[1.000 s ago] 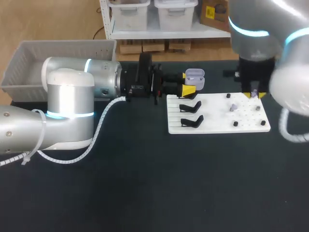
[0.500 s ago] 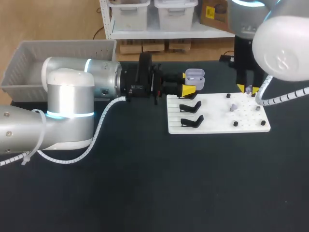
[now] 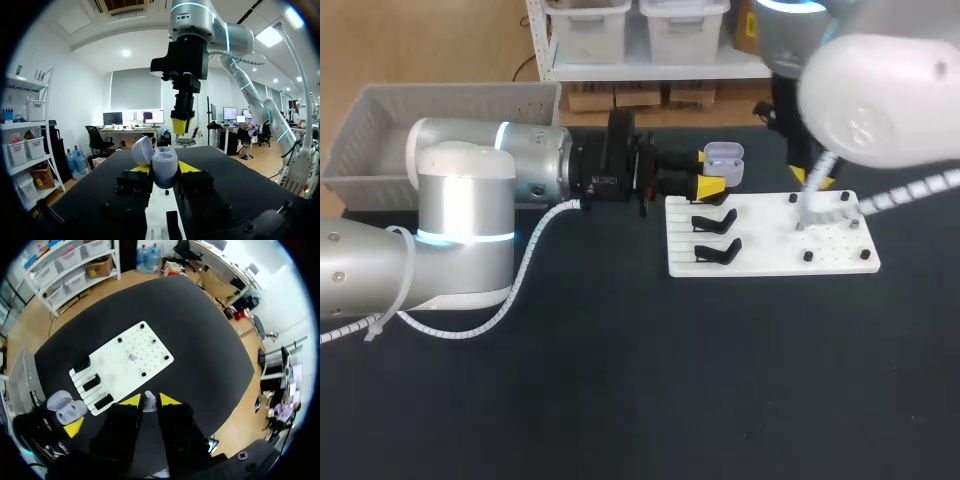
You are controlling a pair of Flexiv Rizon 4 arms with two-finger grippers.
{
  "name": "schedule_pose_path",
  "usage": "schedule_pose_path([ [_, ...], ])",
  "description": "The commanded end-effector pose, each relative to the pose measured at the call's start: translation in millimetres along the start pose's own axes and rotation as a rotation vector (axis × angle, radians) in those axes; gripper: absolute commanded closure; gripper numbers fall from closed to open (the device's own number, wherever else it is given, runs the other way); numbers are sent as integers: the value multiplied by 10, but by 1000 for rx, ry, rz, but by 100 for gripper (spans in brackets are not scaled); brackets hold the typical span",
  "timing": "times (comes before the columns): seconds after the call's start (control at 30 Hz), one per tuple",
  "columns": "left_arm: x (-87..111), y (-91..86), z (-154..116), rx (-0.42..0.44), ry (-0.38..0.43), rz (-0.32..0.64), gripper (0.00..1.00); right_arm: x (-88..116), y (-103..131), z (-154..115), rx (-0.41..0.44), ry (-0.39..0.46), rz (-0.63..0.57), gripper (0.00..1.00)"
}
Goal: Pick up each earbud case from the left stands, insert the matching earbuds, close the lid, and place the case in the box.
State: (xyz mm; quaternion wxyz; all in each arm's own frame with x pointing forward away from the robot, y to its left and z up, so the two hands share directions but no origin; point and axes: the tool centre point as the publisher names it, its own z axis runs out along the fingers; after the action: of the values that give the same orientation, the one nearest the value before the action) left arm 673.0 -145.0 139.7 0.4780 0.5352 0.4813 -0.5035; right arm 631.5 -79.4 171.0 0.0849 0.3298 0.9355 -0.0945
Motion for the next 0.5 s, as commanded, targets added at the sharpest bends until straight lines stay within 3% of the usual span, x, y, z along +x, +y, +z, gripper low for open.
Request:
schedule_pose_path([
  [0.03, 7, -7, -3, -3, -3, 3, 100, -28, 152, -183, 40, 30, 84, 100],
  [0.17, 7, -7, -3, -3, -3, 3, 100, 36, 263, -235, 9, 80, 144, 100],
  [0.5, 7, -7, -3, -3, -3, 3, 100, 108, 329, -267, 5, 83, 156, 100],
])
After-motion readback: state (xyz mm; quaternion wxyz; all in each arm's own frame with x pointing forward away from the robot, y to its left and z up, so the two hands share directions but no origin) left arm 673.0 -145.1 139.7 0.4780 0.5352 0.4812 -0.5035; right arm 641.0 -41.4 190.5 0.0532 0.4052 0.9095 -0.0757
